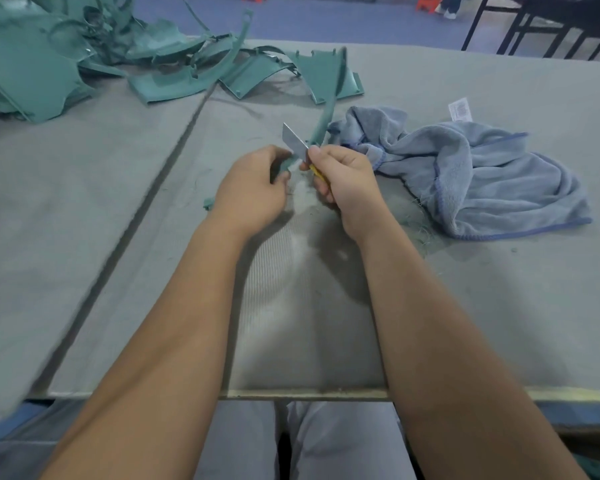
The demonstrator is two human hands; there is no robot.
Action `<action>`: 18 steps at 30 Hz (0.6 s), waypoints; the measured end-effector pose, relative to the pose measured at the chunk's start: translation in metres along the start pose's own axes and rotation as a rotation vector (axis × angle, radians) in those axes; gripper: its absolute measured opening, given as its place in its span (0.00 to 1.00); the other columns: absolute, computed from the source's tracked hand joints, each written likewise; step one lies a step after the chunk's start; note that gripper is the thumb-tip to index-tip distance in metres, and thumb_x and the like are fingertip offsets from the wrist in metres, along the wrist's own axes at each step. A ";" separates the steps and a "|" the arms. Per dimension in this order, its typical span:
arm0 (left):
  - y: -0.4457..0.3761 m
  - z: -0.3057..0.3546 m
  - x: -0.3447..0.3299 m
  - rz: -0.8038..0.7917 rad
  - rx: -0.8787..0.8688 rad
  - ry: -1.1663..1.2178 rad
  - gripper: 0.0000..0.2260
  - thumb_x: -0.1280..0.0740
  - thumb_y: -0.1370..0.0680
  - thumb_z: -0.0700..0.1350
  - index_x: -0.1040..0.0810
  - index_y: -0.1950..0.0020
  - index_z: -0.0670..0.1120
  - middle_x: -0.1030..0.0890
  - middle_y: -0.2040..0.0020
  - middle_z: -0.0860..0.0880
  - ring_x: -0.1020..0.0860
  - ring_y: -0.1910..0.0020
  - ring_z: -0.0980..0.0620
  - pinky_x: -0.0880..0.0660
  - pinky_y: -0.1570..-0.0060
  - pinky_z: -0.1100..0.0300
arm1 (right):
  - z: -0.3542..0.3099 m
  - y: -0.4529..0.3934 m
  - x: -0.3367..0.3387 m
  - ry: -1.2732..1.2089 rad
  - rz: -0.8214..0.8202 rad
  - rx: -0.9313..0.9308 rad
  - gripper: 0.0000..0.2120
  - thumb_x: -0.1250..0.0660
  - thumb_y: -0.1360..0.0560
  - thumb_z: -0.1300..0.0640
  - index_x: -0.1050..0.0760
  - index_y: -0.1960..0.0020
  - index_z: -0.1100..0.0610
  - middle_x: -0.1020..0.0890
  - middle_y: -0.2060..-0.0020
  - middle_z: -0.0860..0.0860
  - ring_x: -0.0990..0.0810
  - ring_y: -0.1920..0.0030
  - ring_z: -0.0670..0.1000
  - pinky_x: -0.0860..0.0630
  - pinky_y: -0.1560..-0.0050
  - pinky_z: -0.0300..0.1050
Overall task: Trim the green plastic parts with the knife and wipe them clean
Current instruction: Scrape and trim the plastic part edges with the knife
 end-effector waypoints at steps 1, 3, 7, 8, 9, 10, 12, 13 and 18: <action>0.002 0.001 -0.002 -0.036 0.024 0.020 0.14 0.36 0.23 0.43 0.23 0.38 0.49 0.19 0.49 0.51 0.21 0.49 0.49 0.24 0.47 0.54 | 0.000 0.000 0.000 -0.005 -0.011 0.013 0.15 0.38 0.20 0.59 0.24 0.65 0.59 0.34 0.80 0.49 0.39 0.80 0.43 0.41 0.78 0.33; 0.004 0.002 -0.004 -0.074 0.078 0.059 0.18 0.36 0.28 0.50 0.22 0.39 0.52 0.22 0.58 0.55 0.23 0.57 0.52 0.27 0.55 0.55 | -0.001 0.000 -0.001 -0.007 -0.030 0.021 0.15 0.38 0.20 0.60 0.25 0.65 0.59 0.35 0.81 0.48 0.40 0.80 0.43 0.41 0.78 0.33; 0.006 0.005 0.000 -0.104 0.083 0.186 0.25 0.38 0.33 0.61 0.21 0.39 0.55 0.22 0.59 0.53 0.23 0.58 0.53 0.28 0.53 0.55 | -0.003 0.001 0.000 -0.047 -0.058 -0.011 0.17 0.39 0.20 0.61 0.27 0.68 0.58 0.35 0.81 0.47 0.40 0.81 0.42 0.43 0.79 0.33; 0.006 0.006 0.001 -0.120 0.068 0.227 0.25 0.38 0.33 0.62 0.20 0.40 0.55 0.20 0.57 0.54 0.21 0.53 0.52 0.25 0.48 0.53 | -0.003 0.001 0.001 -0.062 -0.063 -0.019 0.17 0.39 0.20 0.61 0.28 0.68 0.58 0.35 0.81 0.46 0.40 0.81 0.42 0.43 0.79 0.32; 0.006 0.006 0.001 -0.132 0.060 0.270 0.23 0.37 0.33 0.62 0.19 0.42 0.56 0.17 0.54 0.54 0.20 0.49 0.51 0.25 0.43 0.49 | -0.004 0.001 0.001 -0.065 -0.064 -0.020 0.18 0.39 0.20 0.61 0.29 0.69 0.58 0.34 0.82 0.45 0.39 0.81 0.41 0.42 0.79 0.32; 0.006 0.006 0.002 -0.127 0.053 0.306 0.20 0.37 0.33 0.63 0.18 0.46 0.58 0.16 0.53 0.54 0.20 0.49 0.51 0.25 0.41 0.46 | -0.003 0.000 0.000 -0.044 -0.055 -0.011 0.18 0.39 0.20 0.62 0.29 0.69 0.58 0.34 0.82 0.44 0.39 0.81 0.41 0.42 0.79 0.32; 0.006 0.006 0.005 -0.092 0.063 0.315 0.17 0.38 0.32 0.67 0.17 0.55 0.59 0.17 0.58 0.55 0.20 0.53 0.52 0.25 0.43 0.43 | -0.002 0.000 0.000 0.065 -0.013 0.023 0.19 0.37 0.21 0.62 0.30 0.71 0.57 0.33 0.83 0.43 0.39 0.80 0.41 0.40 0.76 0.31; 0.005 0.005 0.004 -0.090 0.066 0.305 0.18 0.39 0.31 0.68 0.17 0.55 0.58 0.17 0.58 0.54 0.20 0.53 0.51 0.25 0.43 0.42 | -0.001 0.000 0.000 0.118 0.008 0.039 0.19 0.36 0.22 0.63 0.30 0.72 0.57 0.33 0.83 0.42 0.38 0.80 0.41 0.40 0.75 0.31; 0.003 0.001 0.001 -0.096 0.069 0.320 0.14 0.38 0.28 0.65 0.17 0.57 0.58 0.18 0.62 0.62 0.21 0.58 0.59 0.25 0.49 0.52 | 0.002 -0.001 -0.001 0.149 0.039 0.063 0.19 0.36 0.22 0.62 0.29 0.71 0.56 0.32 0.83 0.41 0.36 0.79 0.40 0.39 0.74 0.30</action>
Point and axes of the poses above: each hand's wrist, its own y-axis away from the middle knuckle, its own x-axis out of the back of the hand, z = x × y, the point moved 3 cm from there along -y, towards the middle knuckle
